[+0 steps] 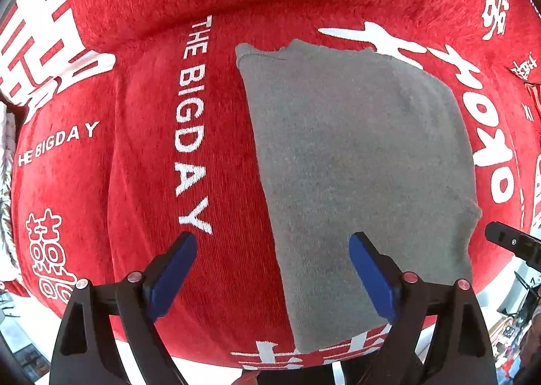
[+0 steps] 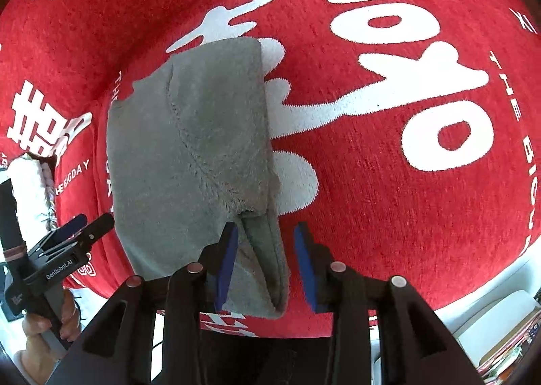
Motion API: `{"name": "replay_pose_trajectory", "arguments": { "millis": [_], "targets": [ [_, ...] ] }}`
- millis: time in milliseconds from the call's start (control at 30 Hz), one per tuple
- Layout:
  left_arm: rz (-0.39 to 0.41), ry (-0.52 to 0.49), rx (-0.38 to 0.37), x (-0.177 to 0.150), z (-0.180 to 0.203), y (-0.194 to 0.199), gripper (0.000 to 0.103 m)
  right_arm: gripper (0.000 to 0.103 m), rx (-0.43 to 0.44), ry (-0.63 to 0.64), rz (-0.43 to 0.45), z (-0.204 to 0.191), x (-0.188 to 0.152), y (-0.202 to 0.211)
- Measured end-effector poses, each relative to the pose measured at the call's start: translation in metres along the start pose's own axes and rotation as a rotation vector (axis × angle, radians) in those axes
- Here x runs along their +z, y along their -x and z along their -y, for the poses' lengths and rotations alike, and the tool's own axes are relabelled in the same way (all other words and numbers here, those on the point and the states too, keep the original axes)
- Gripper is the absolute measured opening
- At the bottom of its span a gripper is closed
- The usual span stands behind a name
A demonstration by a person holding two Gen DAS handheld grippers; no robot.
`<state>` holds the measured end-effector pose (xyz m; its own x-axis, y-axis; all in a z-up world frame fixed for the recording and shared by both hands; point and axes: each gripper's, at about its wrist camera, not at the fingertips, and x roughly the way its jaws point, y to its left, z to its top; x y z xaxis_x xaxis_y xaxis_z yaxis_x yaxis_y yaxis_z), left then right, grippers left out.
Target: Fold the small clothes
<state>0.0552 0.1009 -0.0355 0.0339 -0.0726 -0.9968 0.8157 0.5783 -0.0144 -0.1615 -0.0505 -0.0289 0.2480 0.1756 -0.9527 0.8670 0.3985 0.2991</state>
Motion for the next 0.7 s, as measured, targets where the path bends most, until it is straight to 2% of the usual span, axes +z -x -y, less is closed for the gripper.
{"name": "replay_pose_trajectory", "arguments": {
  "millis": [100, 233, 367, 500, 533, 700],
  "targets": [
    [-0.015, 0.002, 0.007, 0.000, -0.001, -0.003, 0.092, 0.041, -0.004, 0.000, 0.000, 0.000, 0.001, -0.001],
    [-0.023, 0.021, 0.002, 0.001, -0.004, -0.004, 0.092, 0.053, -0.004, -0.004, 0.007, 0.000, 0.008, -0.005],
    [-0.027, 0.030, 0.010, 0.001, -0.006, -0.005, 0.092, 0.053, 0.042, -0.040, 0.017, 0.003, 0.025, -0.015],
    [-0.019, 0.026, 0.024, 0.001, -0.006, -0.004, 0.092, 0.053, 0.146, -0.138, 0.029, 0.018, 0.055, -0.031],
    [-0.019, 0.027, 0.025, 0.001, -0.006, -0.004, 0.092, 0.053, 0.199, -0.161, 0.025, 0.023, 0.065, -0.039],
    [-0.022, 0.046, 0.010, 0.001, -0.009, -0.003, 0.092, 0.056, 0.378, -0.245, -0.029, 0.037, 0.094, -0.071]
  ]
}}
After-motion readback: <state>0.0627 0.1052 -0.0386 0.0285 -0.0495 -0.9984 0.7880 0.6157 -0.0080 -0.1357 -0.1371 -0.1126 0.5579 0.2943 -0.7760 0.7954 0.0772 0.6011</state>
